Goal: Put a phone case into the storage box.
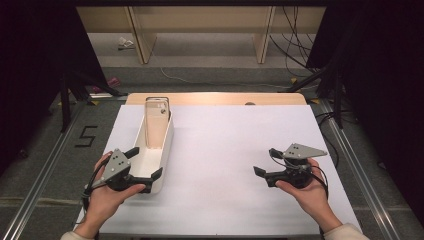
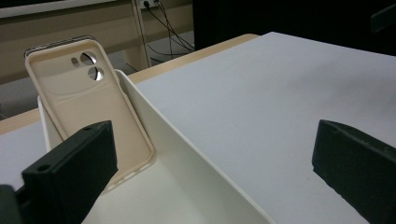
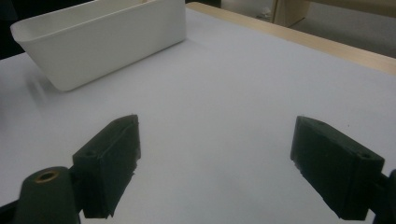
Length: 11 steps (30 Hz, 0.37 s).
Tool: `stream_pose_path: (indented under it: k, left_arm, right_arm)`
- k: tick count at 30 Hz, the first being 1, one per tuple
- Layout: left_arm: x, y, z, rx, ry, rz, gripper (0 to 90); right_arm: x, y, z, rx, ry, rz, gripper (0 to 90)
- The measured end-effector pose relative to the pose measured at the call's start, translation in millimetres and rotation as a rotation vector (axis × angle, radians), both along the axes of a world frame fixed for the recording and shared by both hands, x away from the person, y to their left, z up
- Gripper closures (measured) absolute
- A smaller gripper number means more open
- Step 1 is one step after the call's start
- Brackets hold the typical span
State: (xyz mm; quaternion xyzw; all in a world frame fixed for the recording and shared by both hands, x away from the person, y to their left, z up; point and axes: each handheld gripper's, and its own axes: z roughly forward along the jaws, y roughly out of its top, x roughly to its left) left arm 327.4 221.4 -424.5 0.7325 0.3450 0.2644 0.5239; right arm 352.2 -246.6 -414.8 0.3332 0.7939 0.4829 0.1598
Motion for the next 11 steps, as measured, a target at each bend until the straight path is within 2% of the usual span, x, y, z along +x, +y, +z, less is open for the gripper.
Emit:
stream_pose_path:
  k: [11]
  left_arm:
    - [0.3,-0.4,-1.4,0.006,-0.001,0.006,0.0]
  right_arm:
    - [0.3,-0.3,-0.1,0.0,0.001,0.0,16.8]
